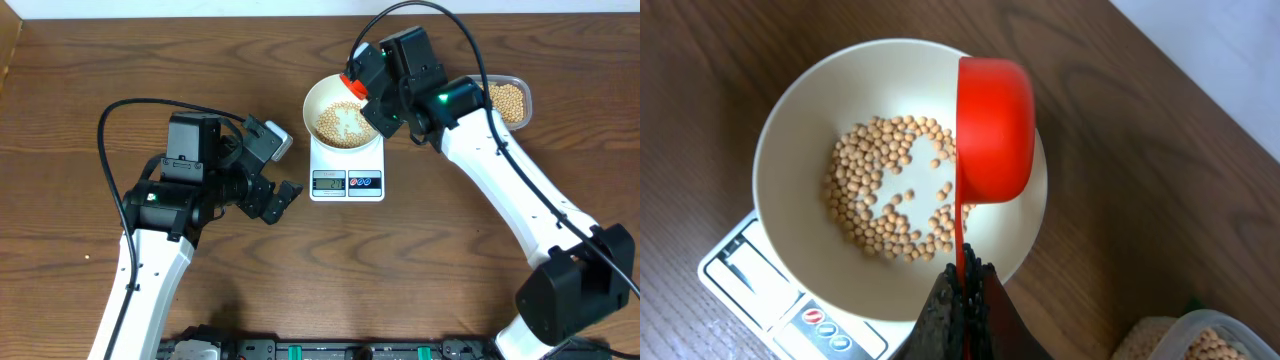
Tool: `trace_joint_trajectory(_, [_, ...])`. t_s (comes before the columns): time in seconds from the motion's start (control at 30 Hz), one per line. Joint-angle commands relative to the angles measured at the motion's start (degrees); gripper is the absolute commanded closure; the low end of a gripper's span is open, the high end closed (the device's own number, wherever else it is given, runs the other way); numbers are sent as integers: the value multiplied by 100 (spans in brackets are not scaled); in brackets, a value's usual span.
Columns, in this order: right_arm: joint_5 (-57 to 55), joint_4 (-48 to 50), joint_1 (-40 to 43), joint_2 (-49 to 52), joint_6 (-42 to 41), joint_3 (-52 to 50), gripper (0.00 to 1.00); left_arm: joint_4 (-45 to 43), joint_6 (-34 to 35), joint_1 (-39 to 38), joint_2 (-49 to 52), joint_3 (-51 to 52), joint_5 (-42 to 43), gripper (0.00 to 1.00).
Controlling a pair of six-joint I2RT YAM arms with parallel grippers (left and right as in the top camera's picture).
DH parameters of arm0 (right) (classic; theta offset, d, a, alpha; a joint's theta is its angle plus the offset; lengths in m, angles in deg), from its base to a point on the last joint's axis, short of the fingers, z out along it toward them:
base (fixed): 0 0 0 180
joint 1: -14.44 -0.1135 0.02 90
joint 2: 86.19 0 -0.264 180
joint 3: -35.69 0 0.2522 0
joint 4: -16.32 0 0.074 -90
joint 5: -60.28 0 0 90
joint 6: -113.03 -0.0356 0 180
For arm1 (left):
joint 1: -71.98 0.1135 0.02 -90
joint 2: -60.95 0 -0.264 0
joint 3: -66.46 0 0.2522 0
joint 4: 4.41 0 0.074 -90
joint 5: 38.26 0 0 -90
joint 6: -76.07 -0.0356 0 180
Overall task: Scoop item into bowl and weigh 50g on scale
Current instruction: 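Tilt the red scoop to pour soybeans into the white bowl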
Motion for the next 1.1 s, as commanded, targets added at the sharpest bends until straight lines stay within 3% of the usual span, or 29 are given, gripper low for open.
trace_joint_trajectory(0.0, [96,-50,-37,-155,85,118,99,-2,-101,-11,31,-138,-33,2])
trace_joint_trajectory(1.07, [310,-42,-22,-181,-385,118,99,-2,-101,-11,31,-138,-33,1])
